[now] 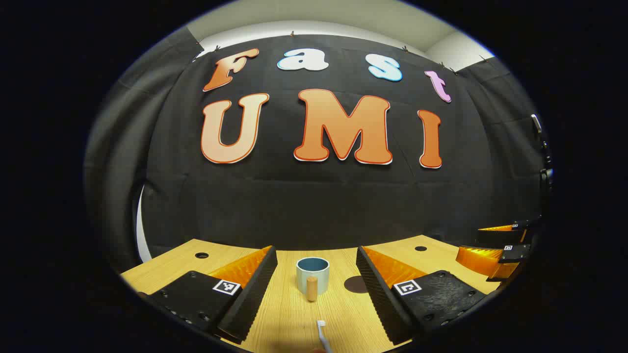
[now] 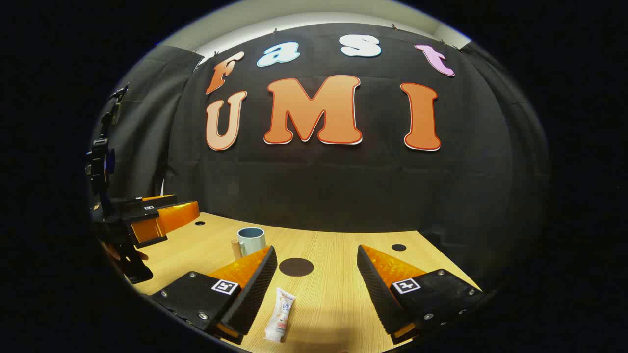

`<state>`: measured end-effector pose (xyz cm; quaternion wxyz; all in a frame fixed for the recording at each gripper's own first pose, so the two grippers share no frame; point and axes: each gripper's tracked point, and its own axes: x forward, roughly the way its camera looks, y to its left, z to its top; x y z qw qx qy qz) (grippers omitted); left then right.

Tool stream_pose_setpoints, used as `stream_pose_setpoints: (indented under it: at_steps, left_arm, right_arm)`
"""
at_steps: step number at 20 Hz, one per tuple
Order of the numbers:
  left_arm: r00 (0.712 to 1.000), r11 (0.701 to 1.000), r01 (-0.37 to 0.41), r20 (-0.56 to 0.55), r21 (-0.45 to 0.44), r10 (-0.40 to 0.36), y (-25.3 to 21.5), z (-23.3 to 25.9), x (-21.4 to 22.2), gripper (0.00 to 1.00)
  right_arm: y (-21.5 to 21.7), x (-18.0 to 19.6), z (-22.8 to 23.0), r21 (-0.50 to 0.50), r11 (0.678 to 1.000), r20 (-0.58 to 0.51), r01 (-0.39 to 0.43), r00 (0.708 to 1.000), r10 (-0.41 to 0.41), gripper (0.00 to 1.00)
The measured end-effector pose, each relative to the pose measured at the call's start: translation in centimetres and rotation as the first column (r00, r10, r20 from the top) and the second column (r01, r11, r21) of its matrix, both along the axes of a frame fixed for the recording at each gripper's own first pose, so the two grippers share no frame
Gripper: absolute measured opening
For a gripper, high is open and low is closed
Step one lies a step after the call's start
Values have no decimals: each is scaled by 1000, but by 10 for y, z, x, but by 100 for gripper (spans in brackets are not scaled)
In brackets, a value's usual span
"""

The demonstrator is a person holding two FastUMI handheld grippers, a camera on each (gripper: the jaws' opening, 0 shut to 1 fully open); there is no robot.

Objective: Put the toothbrush and toothpaste on the desktop into the cup, then pick up the cup and place it on the coaster on the desktop.

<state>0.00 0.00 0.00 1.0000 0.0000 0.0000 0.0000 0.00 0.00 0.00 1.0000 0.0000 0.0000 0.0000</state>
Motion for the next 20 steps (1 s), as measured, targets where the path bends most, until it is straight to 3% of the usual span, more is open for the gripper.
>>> stream_pose_setpoints:
  at_steps: [15,20]
  left_arm:
    - [1000,1000,-29,1,-4,29,9,-1,-8,97]
    - [998,1000,-25,-55,11,26,8,-13,-7,97]
  right_arm:
    - [17,-3,-2,-43,998,-1,-43,999,43,98]
    - [21,-1,-13,-23,998,-47,-52,998,51,98]
